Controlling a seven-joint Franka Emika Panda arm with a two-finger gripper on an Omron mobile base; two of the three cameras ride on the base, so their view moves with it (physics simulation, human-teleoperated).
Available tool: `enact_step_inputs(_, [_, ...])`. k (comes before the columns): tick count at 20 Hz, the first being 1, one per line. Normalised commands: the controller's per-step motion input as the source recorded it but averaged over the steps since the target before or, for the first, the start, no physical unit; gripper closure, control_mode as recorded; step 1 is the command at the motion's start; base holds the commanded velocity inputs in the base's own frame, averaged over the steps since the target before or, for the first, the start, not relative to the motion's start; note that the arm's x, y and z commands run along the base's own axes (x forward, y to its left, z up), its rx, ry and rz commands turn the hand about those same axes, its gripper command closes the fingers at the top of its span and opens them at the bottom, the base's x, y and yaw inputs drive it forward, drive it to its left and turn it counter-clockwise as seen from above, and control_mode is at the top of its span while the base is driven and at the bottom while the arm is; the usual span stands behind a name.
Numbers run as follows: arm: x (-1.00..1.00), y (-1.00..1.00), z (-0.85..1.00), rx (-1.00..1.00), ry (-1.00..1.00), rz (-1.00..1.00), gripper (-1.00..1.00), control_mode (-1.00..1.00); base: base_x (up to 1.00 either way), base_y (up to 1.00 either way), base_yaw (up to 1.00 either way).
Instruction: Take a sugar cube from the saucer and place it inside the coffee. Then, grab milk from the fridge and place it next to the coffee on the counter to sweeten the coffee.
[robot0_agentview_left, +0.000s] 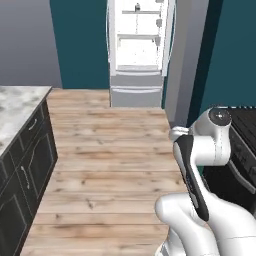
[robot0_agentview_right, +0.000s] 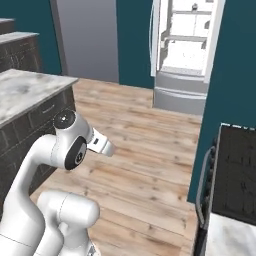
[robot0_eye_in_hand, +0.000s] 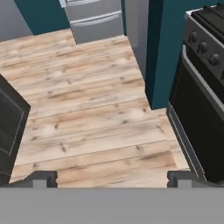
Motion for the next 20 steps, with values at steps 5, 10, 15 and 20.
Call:
enact_step_inputs(5, [0.0, 0.0, 0.0, 0.0, 0.0, 0.0, -1.0, 1.0, 1.0, 0.11, 0.0])
enact_step_inputs(10, [0.0, 0.0, 0.0, 0.0, 0.0, 0.0, -1.0, 1.0, 1.0, 0.07, 0.0])
enact_step_inputs(15, [0.0, 0.0, 0.0, 0.0, 0.0, 0.0, -1.0, 1.0, 1.0, 0.15, 0.0])
enact_step_inputs(20, [0.0, 0.0, 0.0, 0.0, 0.0, 0.0, -1.0, 1.0, 1.0, 0.1, 0.0])
